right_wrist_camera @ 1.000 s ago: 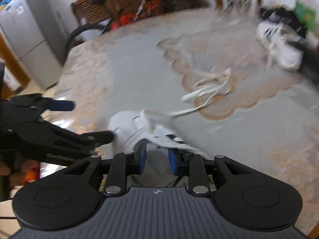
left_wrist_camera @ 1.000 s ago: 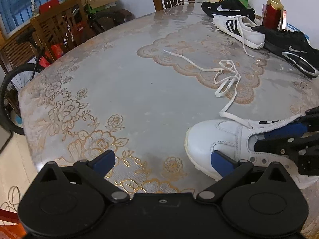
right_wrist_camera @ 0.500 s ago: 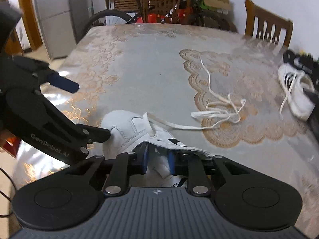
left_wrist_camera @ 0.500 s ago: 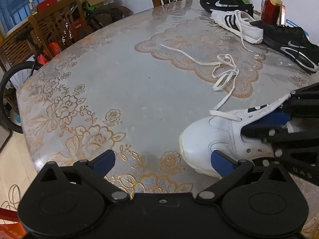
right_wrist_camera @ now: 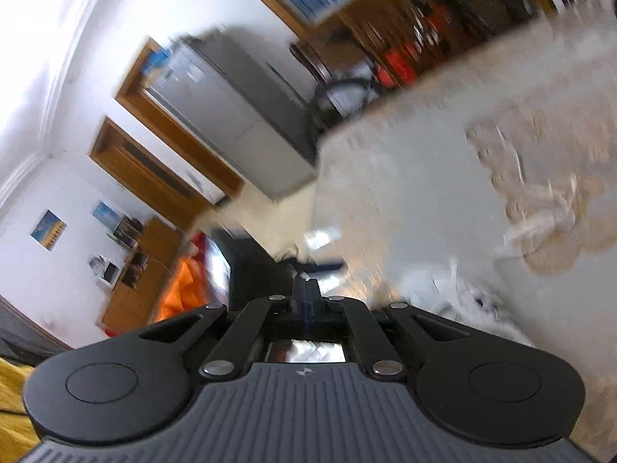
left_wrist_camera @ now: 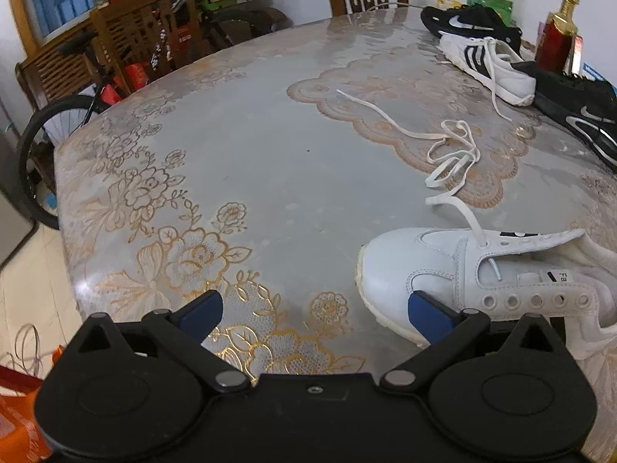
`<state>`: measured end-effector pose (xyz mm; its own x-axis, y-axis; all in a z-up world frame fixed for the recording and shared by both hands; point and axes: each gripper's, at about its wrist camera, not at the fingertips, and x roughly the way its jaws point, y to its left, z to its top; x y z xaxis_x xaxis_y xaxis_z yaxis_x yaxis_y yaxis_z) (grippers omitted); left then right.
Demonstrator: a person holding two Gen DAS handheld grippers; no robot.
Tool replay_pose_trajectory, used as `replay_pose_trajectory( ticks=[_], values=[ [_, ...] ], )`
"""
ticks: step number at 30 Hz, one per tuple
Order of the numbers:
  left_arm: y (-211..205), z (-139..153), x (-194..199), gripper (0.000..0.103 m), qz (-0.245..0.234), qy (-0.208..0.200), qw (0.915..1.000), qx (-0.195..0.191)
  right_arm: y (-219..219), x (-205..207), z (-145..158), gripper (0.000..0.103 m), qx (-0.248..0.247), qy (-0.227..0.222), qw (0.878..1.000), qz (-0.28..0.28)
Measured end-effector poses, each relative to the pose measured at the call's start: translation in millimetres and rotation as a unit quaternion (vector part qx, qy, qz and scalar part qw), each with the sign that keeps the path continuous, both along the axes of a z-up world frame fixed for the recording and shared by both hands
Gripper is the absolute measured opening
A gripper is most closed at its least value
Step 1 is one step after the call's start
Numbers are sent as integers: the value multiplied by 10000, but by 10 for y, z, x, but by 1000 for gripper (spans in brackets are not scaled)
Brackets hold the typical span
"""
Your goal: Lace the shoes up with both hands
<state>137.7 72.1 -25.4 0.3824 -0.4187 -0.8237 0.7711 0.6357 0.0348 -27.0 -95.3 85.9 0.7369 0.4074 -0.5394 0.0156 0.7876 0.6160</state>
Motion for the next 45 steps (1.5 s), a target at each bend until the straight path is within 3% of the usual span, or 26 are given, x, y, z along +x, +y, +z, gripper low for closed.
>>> replay_pose_trajectory(
  ticks=[2,4,7,8,10,15,18,22,27,34,36,38,40,43,45],
  values=[
    [8,-1,-9,103,90,16,10000,-15,7,63,-66,5,-467,557,9972,-180],
    [10,-1,-41,103,89,-71,9999,-4,-5,140,-340,5,-546,1341,9884,-461],
    [9,-7,-85,103,63,-173,9998,25,-40,198,-665,5,-187,1718,9808,-898],
    [10,-10,-91,103,63,-186,9998,32,-14,227,-698,7,-244,1671,9807,-989],
    [12,-13,-91,103,60,-178,9998,38,60,306,-707,24,-518,1553,9803,-1106],
    [17,-27,-84,103,44,-168,9998,15,268,476,-688,24,-1436,1481,9748,-856],
    [35,-37,-78,103,58,-132,9999,-27,278,517,-762,21,-1573,1861,9659,-873],
    [61,-58,-57,103,152,-16,9998,-129,80,401,-821,21,-574,2261,9579,-1674],
    [57,-58,-46,103,37,-21,9999,-125,229,496,-869,23,-1480,2021,9572,-1448],
    [73,-86,-16,103,-38,108,9998,-148,430,627,-947,25,-2669,1684,9445,-914],
    [72,-91,-15,103,-76,147,9998,-134,505,649,-993,24,-3136,1547,9352,-552],
    [71,-91,-28,103,-75,134,9998,-137,542,639,-1016,15,-3507,1412,9251,-361],
    [71,-91,-41,103,-74,122,9998,-140,419,639,-981,3,-3219,1482,9344,-375],
    [60,-96,-48,103,-55,110,9998,-123,-48,555,-871,1,-1555,1510,9757,-310],
    [46,-97,-44,103,-23,107,9999,-116,-269,495,-871,1,-694,1439,9869,-221]
  ],
)
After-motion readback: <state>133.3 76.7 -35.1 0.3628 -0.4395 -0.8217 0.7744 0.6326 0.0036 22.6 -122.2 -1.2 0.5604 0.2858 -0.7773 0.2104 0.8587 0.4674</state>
